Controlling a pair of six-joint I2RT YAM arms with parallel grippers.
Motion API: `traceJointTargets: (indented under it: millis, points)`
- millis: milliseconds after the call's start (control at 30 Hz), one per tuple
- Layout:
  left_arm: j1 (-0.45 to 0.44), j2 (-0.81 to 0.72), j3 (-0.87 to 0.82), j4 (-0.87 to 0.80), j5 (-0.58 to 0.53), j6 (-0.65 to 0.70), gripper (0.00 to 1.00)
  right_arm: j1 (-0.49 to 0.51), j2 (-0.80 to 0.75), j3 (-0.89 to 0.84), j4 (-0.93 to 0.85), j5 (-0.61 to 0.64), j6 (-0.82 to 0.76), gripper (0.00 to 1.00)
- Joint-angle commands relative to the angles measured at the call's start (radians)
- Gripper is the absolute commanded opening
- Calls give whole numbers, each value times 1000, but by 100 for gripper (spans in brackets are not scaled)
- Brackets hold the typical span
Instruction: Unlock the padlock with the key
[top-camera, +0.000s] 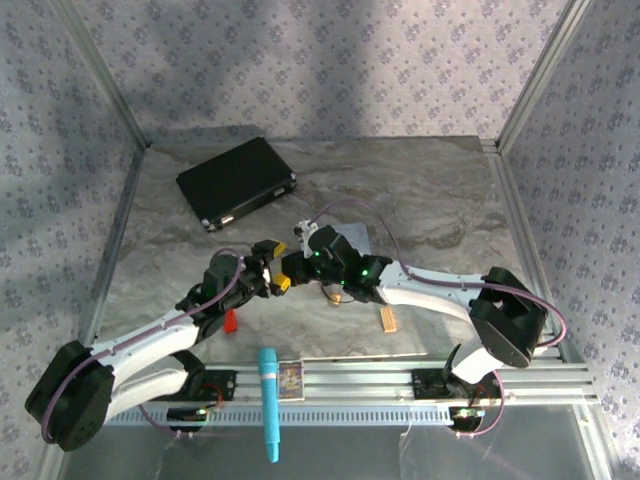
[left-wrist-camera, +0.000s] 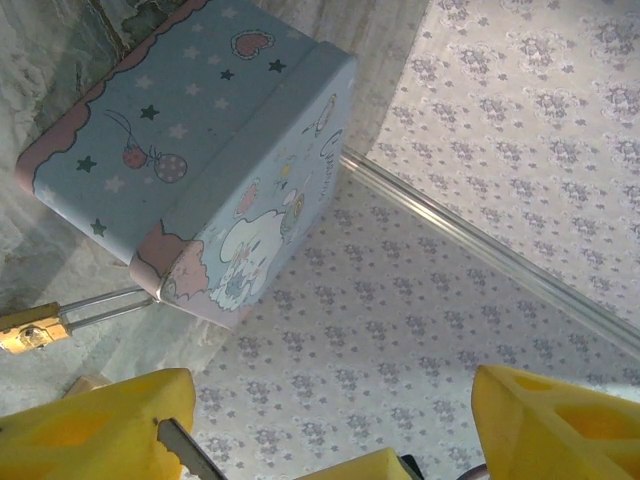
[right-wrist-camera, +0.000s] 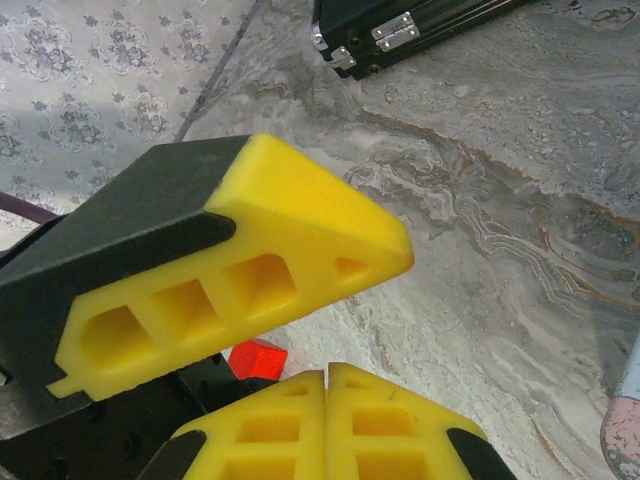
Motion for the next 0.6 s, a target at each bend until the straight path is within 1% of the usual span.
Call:
traceJointTargets:
  millis: [0, 67, 167, 367, 467, 567]
  points:
    - [5, 3, 7, 19, 11, -7, 75, -7, 6, 48, 8, 0, -20, 0]
    - [7, 7, 12, 25, 5, -6, 73, -6, 17, 44, 31, -21, -7, 0]
    - [11, 13, 15, 18, 5, -3, 66, -2, 24, 29, 51, -31, 15, 0]
    - [18, 18, 6, 9, 5, -6, 50, -3, -10, -13, 61, -14, 29, 0]
    - [23, 15, 7, -16, 4, -5, 44, -6, -27, -17, 45, -5, 10, 0]
    - [24, 20, 6, -22, 3, -5, 36, -22, -43, -3, -7, -1, -20, 0]
